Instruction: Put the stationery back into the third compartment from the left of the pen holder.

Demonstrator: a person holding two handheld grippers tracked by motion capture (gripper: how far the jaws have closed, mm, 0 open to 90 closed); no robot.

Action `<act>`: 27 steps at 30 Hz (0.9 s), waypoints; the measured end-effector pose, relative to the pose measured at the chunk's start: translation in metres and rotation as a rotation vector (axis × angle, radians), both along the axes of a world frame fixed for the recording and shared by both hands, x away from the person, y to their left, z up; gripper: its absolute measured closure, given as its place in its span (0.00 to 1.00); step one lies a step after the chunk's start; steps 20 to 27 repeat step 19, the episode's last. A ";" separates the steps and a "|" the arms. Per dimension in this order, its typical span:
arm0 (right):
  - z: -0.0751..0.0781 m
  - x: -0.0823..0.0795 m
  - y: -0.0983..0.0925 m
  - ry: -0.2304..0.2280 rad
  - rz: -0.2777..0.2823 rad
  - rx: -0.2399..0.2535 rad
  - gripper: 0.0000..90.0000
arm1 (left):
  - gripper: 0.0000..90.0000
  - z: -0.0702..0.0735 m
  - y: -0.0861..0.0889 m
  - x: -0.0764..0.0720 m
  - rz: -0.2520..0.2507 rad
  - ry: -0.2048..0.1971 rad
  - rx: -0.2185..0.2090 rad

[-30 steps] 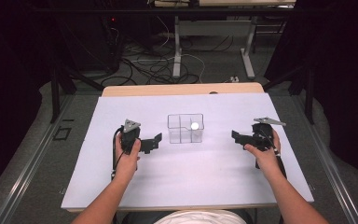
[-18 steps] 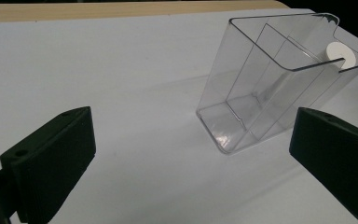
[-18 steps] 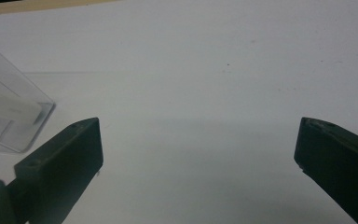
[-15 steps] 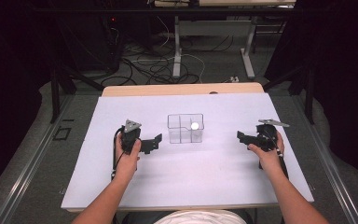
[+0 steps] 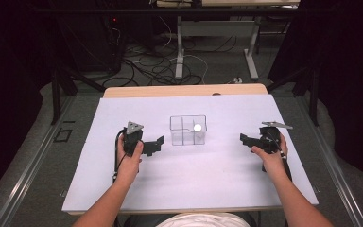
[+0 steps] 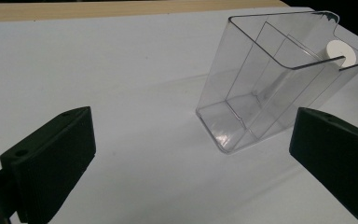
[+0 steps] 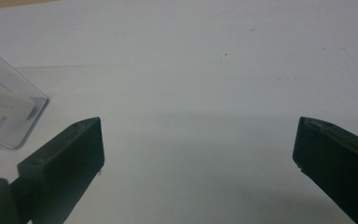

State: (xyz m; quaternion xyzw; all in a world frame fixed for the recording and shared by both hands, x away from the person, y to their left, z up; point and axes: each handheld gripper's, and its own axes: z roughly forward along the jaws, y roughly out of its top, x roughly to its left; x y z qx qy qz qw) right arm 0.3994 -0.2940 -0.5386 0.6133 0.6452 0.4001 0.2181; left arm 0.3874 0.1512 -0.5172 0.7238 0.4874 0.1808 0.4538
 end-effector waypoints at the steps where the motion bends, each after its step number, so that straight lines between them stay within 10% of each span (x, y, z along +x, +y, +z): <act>1: 0.000 0.000 0.001 0.003 -0.001 0.004 0.02 | 0.00 0.000 0.000 0.000 0.002 0.003 0.000; 27: -0.004 0.001 0.004 0.015 0.009 0.001 0.02 | 0.00 -0.003 0.000 0.002 -0.005 0.013 0.013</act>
